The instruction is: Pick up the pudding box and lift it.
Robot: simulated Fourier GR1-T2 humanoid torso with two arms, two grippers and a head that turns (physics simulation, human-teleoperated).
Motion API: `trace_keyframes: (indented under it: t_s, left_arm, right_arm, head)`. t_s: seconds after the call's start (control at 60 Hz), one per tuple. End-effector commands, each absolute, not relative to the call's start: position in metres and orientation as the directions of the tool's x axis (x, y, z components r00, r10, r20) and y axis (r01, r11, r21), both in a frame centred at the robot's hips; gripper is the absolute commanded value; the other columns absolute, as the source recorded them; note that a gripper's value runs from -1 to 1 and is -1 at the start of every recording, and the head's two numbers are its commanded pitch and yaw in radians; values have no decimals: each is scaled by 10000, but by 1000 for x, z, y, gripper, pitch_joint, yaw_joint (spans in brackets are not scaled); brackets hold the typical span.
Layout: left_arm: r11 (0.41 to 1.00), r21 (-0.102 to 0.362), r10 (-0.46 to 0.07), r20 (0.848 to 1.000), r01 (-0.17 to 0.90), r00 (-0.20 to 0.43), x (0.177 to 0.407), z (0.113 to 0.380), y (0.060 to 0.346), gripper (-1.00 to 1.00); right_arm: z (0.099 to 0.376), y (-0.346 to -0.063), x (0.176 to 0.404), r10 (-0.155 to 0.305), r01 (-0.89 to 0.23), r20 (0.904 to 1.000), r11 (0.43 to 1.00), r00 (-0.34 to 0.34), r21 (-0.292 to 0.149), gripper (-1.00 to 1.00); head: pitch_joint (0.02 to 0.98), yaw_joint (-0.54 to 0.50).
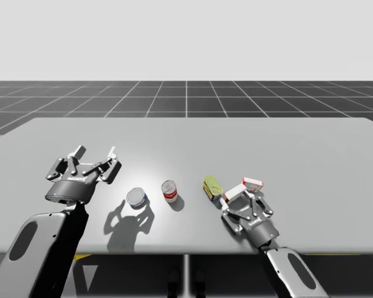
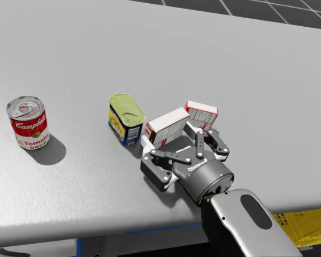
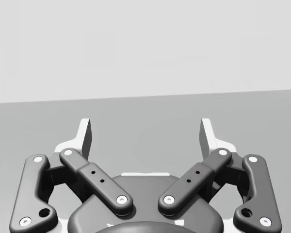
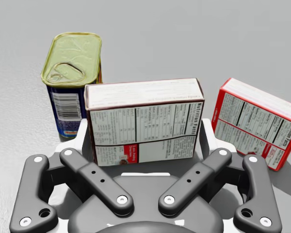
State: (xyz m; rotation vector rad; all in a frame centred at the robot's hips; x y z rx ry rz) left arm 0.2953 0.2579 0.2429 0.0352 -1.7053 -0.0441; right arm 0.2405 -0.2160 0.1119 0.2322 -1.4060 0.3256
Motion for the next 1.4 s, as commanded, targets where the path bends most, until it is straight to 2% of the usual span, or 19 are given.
trace_keyframes:
  t_s: [0.017,0.25,0.367,0.383,0.4,0.417,0.45,0.517,0.733,0.917,1.167,1.217,1.4]
  left_arm:
    - [9988,497,-490,9891,20,-1388,295,244,258,-1000]
    - [9988,491,-482,9889,29,-1406,294,245,258,-1000]
    - [9988,499,-490,9889,26,-1399,294,244,258,-1000]
    - [9988,498,-489,9890,28,-1399,294,245,258,-1000]
    - [9988,498,-489,9889,29,-1400,294,245,258,-1000]
    - [9987,499,-490,9889,29,-1401,294,245,258,-1000]
    - [9988,498,-488,9889,34,-1404,294,245,257,-1000]
    - [9987,500,-490,9889,40,-1403,294,245,257,-1000]
    - [9989,462,-443,9899,112,-1347,294,244,257,-1000]
    - [9989,458,-439,9904,110,-1311,293,243,257,-1000]
    - [9993,364,-347,9908,114,-1305,293,244,258,-1000]
    - [9993,344,-327,9908,109,-1312,292,244,258,-1000]
    - [9995,318,-304,9908,88,-1319,292,245,260,-1000]
  right_arm:
    - [106,-221,250,1076,-3358,9836,9404,1447,-535,-1000]
    - [105,-220,257,1152,-3310,9821,9417,1490,-602,-1000]
    - [104,-220,256,1231,-3487,9775,9355,1715,-566,-1000]
    - [104,-221,256,1233,-3462,9777,9364,1703,-578,-884]
    - [103,-221,255,1215,-3464,9777,9364,1711,-558,-164]
    - [103,-221,255,1203,-3476,9775,9361,1732,-537,702]
    - [102,-221,254,1195,-3575,9772,9326,1755,-498,1000]
    - [102,-221,253,1190,-3626,9772,9307,1759,-480,1000]
    - [101,-222,252,1153,-3710,9765,9278,1824,-402,1000]
    - [100,-222,252,1184,-3744,9764,9263,1807,-430,1000]
    - [101,-221,252,1233,-3691,9774,9279,1715,-523,1000]
    - [105,-221,250,1119,-3725,9795,9271,1676,-421,1000]
    - [131,-219,243,1083,-3754,9863,9253,1246,-541,1000]
  head:
    - [888,-287]
    - [884,-286]
    - [880,-284]
    - [879,-284]
    - [877,-284]
    - [875,-285]
    - [865,-288]
    - [847,-293]
    - [650,-308]
    - [524,-318]
    - [475,-319]
    - [473,-320]
    - [475,-320]
